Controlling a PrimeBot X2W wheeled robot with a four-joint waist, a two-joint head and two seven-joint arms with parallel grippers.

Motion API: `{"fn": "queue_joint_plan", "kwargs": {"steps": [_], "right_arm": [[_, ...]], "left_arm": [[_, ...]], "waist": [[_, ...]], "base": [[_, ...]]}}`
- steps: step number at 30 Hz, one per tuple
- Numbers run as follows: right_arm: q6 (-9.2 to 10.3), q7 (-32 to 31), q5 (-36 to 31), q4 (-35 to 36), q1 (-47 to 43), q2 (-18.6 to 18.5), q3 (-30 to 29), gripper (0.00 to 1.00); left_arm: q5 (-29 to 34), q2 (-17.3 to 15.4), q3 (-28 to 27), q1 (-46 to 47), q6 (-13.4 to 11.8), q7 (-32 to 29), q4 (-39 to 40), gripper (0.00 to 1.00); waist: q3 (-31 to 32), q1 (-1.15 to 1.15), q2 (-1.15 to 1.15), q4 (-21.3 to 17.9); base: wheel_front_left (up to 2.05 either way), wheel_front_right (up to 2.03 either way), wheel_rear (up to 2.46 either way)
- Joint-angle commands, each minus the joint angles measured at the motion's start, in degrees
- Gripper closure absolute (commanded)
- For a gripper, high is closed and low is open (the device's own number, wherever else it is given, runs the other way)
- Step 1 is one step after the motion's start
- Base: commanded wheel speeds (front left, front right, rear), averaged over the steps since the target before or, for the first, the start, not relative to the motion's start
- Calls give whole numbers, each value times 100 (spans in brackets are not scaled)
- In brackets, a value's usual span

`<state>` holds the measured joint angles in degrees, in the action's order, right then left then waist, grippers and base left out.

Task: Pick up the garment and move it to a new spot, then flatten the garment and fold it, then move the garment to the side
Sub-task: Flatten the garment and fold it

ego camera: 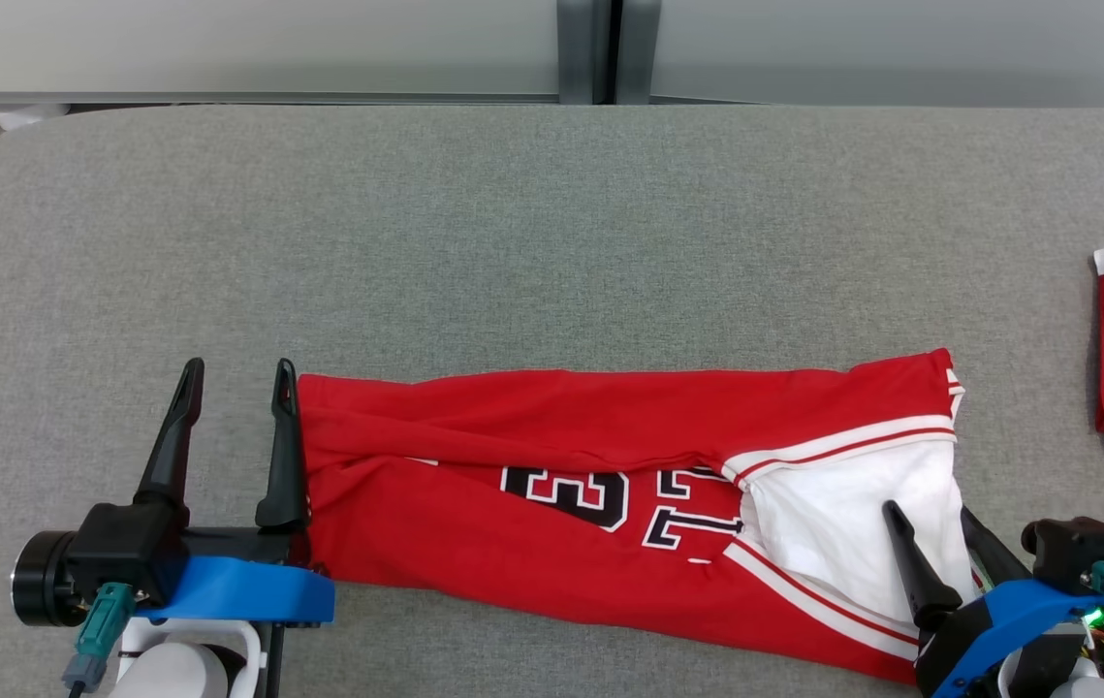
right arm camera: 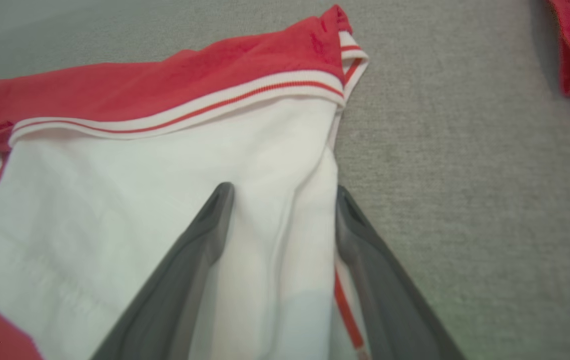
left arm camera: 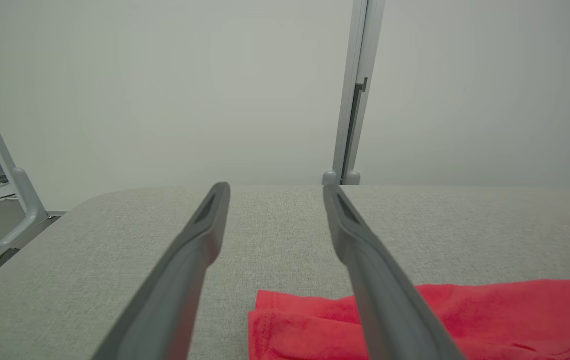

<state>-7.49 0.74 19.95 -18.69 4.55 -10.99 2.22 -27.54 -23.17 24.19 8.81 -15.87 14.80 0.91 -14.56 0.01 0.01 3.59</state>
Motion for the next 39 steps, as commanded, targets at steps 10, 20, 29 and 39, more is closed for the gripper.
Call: {"fn": "queue_joint_plan", "kwargs": {"steps": [10,20,29,39], "right_arm": [[0,17,371,159,-30,-304,340,100],[0,-133,301,861,-570,-753,-607,100],[0,-1070,215,1821,-100,-878,-252,100],[0,-2168,331,2529,854,211,1439,100]], "left_arm": [[205,148,-230,-41,104,39,-12,0],[352,309,-366,-131,229,41,-12,0],[437,434,-453,-208,324,42,-71,0],[520,575,-435,-118,461,41,-151,0]], "waist": [[79,-1,-1,4],[212,-1,-1,-39],[402,-1,-1,-43],[464,-1,-1,127]], "base": [[0,0,0],[0,0,0],[0,0,0],[0,0,0]]}}
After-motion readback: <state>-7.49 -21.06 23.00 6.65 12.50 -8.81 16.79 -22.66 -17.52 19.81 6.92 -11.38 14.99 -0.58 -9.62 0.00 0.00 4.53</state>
